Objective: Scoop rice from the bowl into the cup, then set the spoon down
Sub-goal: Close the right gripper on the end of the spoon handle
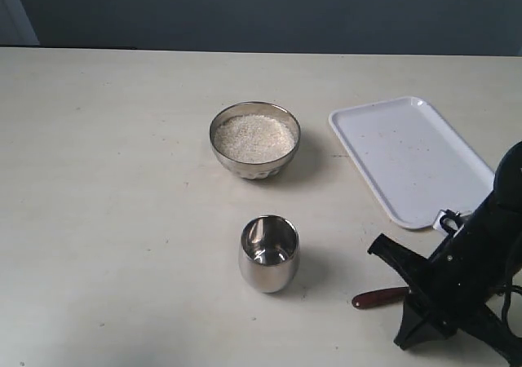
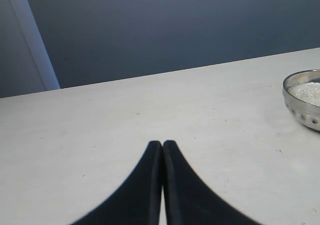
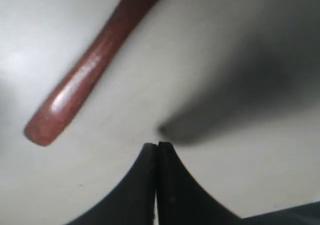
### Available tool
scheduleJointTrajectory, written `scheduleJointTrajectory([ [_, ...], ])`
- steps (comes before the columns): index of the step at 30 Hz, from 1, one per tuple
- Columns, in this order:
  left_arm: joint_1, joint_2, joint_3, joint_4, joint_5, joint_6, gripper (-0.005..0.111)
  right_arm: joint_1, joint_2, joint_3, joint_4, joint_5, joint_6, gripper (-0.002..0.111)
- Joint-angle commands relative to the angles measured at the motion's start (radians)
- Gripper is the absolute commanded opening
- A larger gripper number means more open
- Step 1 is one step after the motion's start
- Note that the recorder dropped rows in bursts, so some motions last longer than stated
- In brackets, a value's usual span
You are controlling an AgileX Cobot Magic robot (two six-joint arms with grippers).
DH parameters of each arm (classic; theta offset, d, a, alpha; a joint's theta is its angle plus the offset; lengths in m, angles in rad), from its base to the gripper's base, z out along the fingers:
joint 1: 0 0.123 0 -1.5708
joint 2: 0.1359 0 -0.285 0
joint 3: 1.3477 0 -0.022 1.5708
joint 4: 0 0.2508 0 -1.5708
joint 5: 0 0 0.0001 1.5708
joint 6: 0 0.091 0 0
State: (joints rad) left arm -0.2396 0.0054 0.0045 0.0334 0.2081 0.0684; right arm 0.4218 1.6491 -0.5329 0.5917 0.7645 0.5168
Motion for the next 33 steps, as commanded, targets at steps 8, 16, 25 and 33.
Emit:
scheduleJointTrajectory([
  [8,-0.003,-0.005,-0.005,-0.003,-0.004,-0.004,0.000,-0.002,-0.027,-0.012,-0.074,0.023,-0.047,-0.001],
  [16,-0.003,-0.005,-0.005,-0.003,-0.007,-0.004,0.000,-0.002,-0.056,-0.033,0.087,0.060,-0.168,-0.001],
  [25,-0.003,-0.005,-0.005,-0.003,-0.007,-0.004,0.000,-0.002,-0.065,-0.033,0.412,-0.011,-0.366,-0.001],
  [33,-0.003,-0.005,-0.005,-0.003,-0.007,-0.004,0.000,-0.002,-0.070,-0.033,0.486,0.033,-0.491,0.038],
])
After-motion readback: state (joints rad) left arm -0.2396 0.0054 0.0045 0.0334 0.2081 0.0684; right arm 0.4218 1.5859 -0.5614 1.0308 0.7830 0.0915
